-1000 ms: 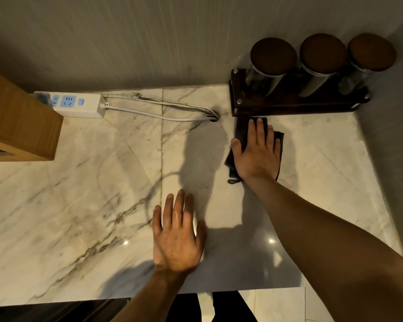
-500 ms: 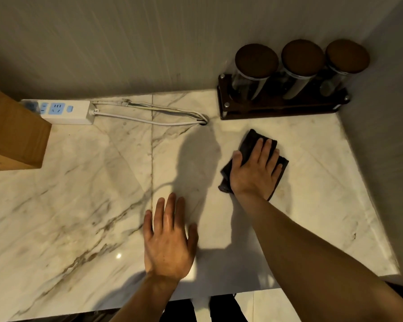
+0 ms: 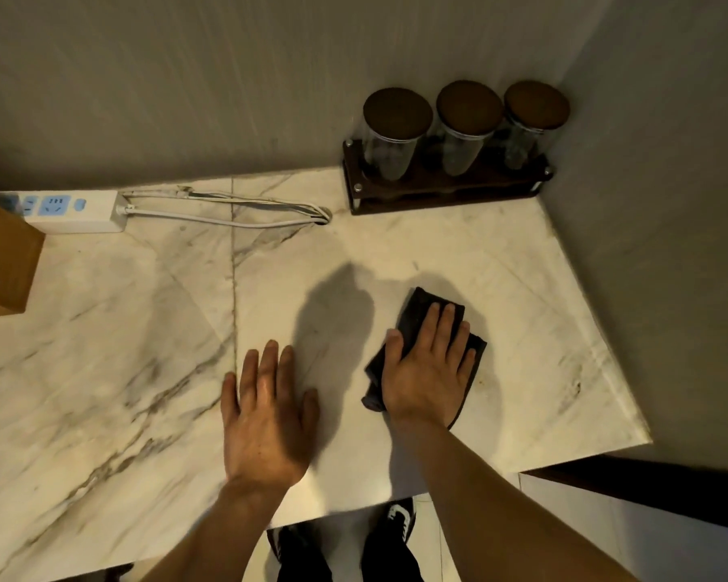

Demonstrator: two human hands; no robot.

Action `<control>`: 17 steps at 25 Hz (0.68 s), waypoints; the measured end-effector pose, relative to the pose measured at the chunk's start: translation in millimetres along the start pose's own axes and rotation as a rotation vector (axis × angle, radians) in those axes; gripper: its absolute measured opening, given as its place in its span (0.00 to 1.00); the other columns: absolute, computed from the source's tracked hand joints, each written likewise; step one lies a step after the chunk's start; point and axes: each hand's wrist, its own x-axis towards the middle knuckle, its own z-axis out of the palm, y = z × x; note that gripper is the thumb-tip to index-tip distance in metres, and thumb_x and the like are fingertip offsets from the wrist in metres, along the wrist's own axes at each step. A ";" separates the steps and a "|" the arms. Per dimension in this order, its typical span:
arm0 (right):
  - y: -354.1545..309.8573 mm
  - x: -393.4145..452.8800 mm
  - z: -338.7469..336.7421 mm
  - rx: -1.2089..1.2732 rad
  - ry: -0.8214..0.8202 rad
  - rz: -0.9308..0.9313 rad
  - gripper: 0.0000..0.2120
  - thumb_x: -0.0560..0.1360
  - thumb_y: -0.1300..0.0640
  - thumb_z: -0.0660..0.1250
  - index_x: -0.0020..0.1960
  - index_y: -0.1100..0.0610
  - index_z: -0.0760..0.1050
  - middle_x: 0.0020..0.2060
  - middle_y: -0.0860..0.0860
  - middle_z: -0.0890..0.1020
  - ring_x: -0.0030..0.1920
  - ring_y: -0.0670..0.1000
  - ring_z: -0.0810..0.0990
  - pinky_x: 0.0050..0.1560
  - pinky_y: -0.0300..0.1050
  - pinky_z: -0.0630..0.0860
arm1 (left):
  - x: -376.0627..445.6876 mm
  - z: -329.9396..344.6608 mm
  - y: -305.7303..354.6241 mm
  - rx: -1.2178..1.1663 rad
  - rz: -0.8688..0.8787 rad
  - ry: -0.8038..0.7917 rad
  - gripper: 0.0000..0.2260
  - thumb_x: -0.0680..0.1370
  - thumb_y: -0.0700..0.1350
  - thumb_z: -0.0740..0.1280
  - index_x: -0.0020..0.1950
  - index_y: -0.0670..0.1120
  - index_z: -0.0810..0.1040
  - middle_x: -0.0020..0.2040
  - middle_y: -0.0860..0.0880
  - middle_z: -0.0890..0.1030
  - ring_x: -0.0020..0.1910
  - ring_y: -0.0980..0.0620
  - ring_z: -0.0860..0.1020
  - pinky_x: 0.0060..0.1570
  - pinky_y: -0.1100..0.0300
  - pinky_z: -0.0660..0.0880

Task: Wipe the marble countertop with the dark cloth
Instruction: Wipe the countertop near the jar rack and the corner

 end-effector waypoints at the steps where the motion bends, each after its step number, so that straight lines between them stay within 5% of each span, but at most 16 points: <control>1: 4.5 -7.3 0.0 0.000 0.004 -0.002 0.33 0.79 0.38 0.43 0.78 0.54 0.41 0.79 0.52 0.47 0.77 0.55 0.44 0.75 0.54 0.39 | -0.4 -0.8 1.0 0.006 -0.008 -0.006 0.29 0.78 0.57 0.51 0.75 0.43 0.65 0.75 0.43 0.66 0.75 0.41 0.60 0.73 0.41 0.53; 9: 37.7 -51.3 -5.8 0.010 0.017 -0.094 0.33 0.79 0.38 0.44 0.78 0.54 0.48 0.78 0.52 0.53 0.77 0.55 0.47 0.76 0.54 0.44 | 1.3 -5.0 10.0 0.071 -0.026 -0.120 0.28 0.80 0.56 0.45 0.78 0.44 0.54 0.79 0.42 0.54 0.78 0.41 0.49 0.74 0.41 0.47; 17: 102.6 -44.6 -27.4 -0.130 -0.075 -0.572 0.32 0.79 0.38 0.50 0.77 0.53 0.54 0.77 0.51 0.57 0.76 0.55 0.54 0.73 0.53 0.49 | -1.1 -18.0 29.4 -0.017 0.040 -0.055 0.25 0.77 0.51 0.54 0.73 0.41 0.65 0.75 0.39 0.64 0.73 0.37 0.60 0.71 0.39 0.56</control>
